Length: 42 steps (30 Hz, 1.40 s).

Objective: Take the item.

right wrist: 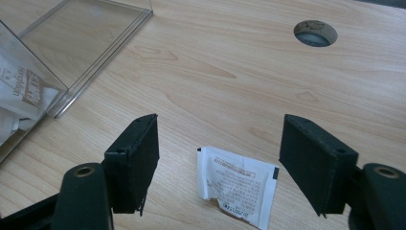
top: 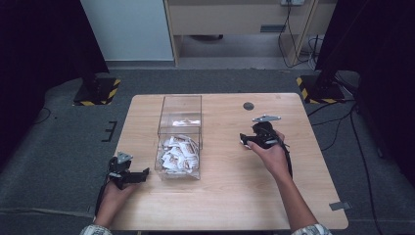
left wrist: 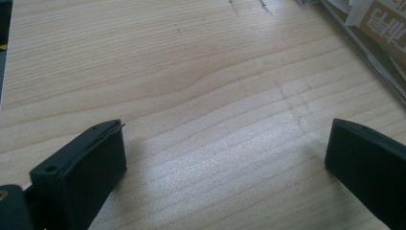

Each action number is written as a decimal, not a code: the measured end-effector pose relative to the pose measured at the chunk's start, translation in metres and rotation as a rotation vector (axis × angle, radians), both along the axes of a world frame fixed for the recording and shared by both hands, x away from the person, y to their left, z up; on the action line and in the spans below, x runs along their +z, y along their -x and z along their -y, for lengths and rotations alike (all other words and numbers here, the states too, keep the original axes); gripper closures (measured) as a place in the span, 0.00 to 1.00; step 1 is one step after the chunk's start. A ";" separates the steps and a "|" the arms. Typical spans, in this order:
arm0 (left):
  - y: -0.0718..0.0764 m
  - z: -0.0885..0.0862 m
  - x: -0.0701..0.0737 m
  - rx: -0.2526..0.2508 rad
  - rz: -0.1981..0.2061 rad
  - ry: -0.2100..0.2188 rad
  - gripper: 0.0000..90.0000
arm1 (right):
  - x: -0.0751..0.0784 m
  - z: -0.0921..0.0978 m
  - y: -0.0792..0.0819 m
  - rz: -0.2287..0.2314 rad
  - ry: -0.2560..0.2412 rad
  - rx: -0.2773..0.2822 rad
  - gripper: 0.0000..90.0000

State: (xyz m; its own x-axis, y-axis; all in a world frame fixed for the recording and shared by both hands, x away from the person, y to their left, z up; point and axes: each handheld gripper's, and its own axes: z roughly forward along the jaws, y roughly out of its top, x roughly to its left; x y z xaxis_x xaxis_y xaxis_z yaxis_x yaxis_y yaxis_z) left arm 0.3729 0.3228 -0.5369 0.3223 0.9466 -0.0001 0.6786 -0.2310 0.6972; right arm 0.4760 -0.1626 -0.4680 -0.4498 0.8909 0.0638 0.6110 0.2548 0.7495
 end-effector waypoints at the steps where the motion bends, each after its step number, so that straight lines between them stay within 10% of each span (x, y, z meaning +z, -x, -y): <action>1: 0.000 0.000 0.000 0.000 0.000 0.000 0.00 | 0.001 0.000 0.000 0.000 -0.003 0.000 0.32; 42: 0.000 0.000 0.000 0.000 0.000 0.000 0.00 | 0.024 0.029 0.041 0.049 -0.065 0.016 0.08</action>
State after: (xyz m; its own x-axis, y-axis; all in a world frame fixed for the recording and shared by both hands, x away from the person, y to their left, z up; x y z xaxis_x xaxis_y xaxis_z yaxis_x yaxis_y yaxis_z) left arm 0.3729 0.3228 -0.5369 0.3224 0.9466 0.0002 0.6787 -0.2313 0.6971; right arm 0.4347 -0.1915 -0.4436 -0.4682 0.8780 0.0993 0.5695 0.2140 0.7936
